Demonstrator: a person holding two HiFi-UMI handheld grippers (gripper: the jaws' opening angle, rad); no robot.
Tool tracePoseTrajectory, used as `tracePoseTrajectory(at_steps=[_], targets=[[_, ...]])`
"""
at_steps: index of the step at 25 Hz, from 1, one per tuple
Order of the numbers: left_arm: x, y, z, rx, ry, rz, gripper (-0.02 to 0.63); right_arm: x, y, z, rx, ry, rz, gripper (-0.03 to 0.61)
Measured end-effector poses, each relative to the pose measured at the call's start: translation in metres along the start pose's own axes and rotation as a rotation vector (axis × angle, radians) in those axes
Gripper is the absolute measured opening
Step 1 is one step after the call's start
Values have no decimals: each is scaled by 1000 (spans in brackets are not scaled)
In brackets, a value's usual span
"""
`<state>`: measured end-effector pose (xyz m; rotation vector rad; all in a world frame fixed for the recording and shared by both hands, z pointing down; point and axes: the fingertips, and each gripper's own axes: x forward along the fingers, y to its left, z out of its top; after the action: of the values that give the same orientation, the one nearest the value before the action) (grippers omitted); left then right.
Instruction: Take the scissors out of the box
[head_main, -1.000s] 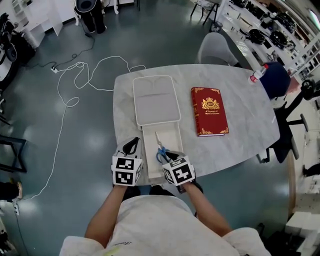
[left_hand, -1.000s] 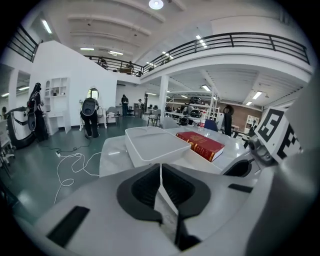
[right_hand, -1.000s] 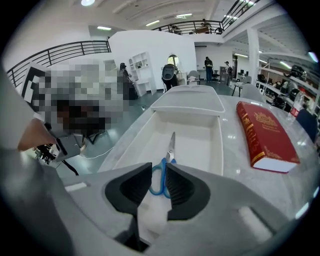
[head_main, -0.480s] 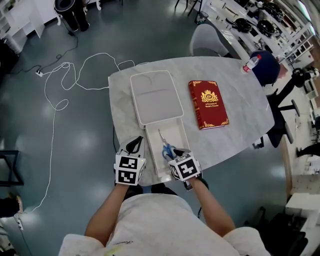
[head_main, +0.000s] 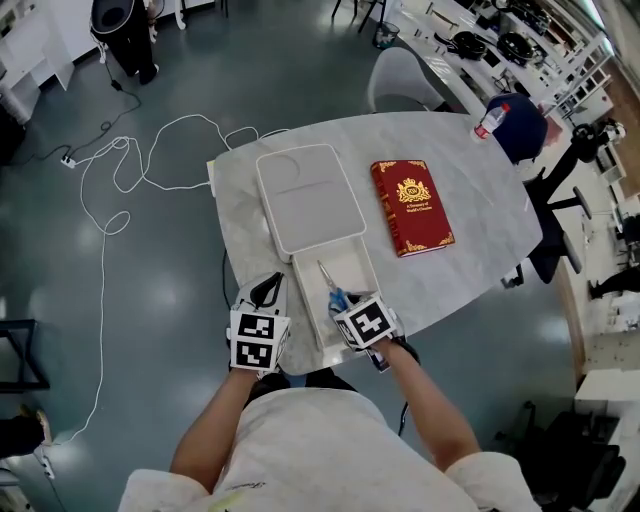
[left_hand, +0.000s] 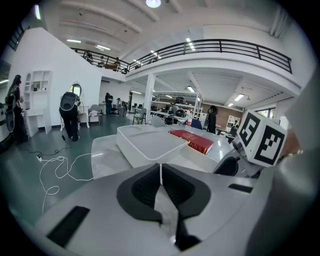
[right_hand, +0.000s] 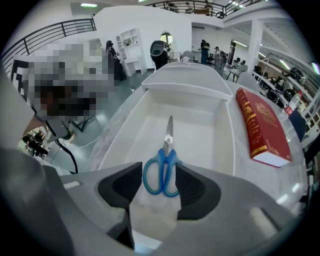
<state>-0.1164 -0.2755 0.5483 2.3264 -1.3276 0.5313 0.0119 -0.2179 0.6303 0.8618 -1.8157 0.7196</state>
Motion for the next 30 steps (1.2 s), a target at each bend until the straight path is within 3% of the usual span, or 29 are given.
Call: tracePoseTrajectory(at_steps=[5,30], targets=[[1,4,2,13,-6,-6,18,11,-4,-4,14,50,-10,198],[-6,12,-1,18,1,14,18,18,-11,-4,121,57,97,171]])
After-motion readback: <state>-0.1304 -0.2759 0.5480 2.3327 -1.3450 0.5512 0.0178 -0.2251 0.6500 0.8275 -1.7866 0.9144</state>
